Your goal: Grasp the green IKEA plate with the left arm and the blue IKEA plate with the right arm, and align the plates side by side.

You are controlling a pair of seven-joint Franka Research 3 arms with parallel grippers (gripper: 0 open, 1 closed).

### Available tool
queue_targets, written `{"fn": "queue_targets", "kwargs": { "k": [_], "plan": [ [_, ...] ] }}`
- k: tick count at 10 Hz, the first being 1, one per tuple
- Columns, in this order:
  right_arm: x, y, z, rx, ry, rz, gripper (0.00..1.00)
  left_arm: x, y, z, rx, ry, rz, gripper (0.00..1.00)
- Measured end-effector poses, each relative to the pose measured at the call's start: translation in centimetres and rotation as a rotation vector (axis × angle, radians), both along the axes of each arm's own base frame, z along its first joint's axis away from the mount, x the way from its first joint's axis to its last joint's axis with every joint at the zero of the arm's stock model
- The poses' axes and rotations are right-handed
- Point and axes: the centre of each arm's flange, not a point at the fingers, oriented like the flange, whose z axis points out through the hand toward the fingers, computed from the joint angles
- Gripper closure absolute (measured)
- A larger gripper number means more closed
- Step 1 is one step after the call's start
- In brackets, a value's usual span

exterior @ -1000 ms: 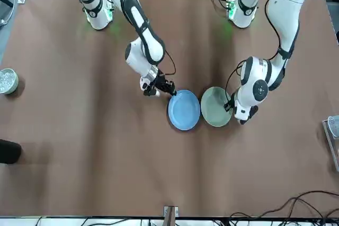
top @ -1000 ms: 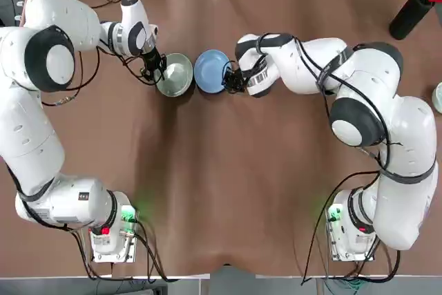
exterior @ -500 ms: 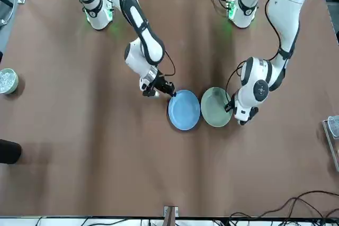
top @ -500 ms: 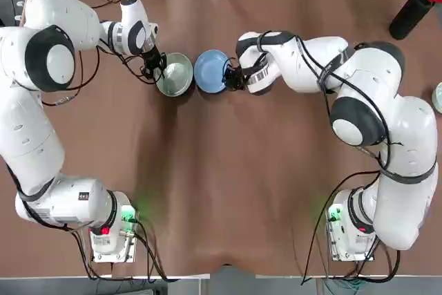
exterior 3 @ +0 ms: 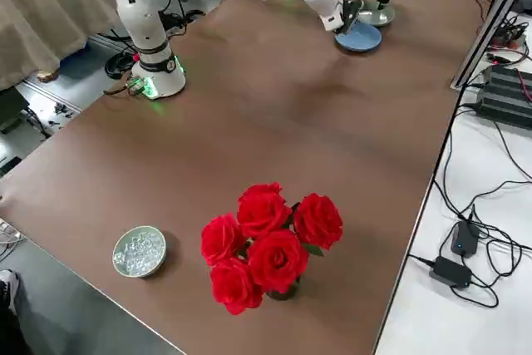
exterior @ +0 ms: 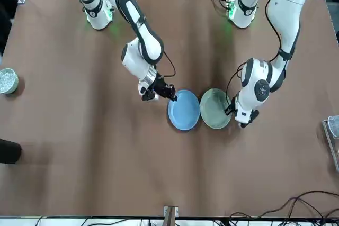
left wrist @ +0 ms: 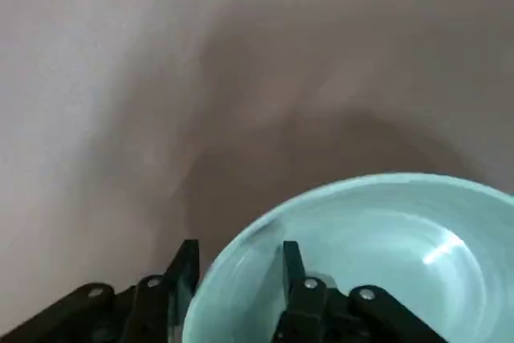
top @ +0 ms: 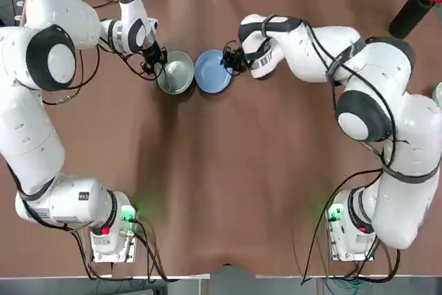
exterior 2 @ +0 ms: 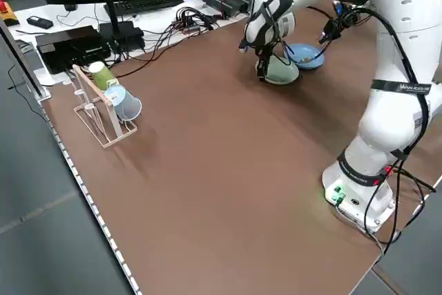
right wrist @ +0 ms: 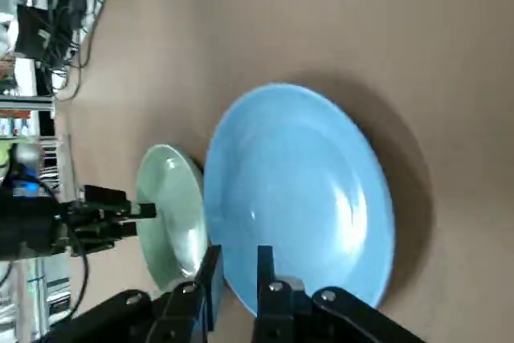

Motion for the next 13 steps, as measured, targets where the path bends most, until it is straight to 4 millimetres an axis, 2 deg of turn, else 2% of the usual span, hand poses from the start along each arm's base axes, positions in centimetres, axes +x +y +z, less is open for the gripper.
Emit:
{"fn": "queue_targets", "kwargs": {
  "k": [2, 5, 7, 9, 13],
  "plan": [
    [3.0, -2.1, 1.5, 0.03, -0.017, 0.061, 0.75, 0.4, 0.4, -0.1, -0.004, -0.015, -0.018, 0.5],
    [6.5, -5.4, 3.6, 0.027, -0.05, 0.194, 0.72, 1.4, 0.9, 0.3, -0.008, -0.039, -0.035, 0.5],
    [8.4, -7.9, 6.4, 0.039, -0.073, 0.264, 0.7, 2.1, 1.3, 0.5, -0.01, -0.057, -0.051, 0.49],
    [9.3, -10.0, 9.2, -0.021, -0.122, 0.341, 0.6, 2.5, 1.7, 0.3, -0.013, -0.084, -0.055, 0.49],
    [9.7, -17.4, 11.5, -0.151, -0.114, 0.471, 0.53, 3.2, 1.5, 0.1, -0.019, -0.104, -0.056, 0.49]
  ]
}}
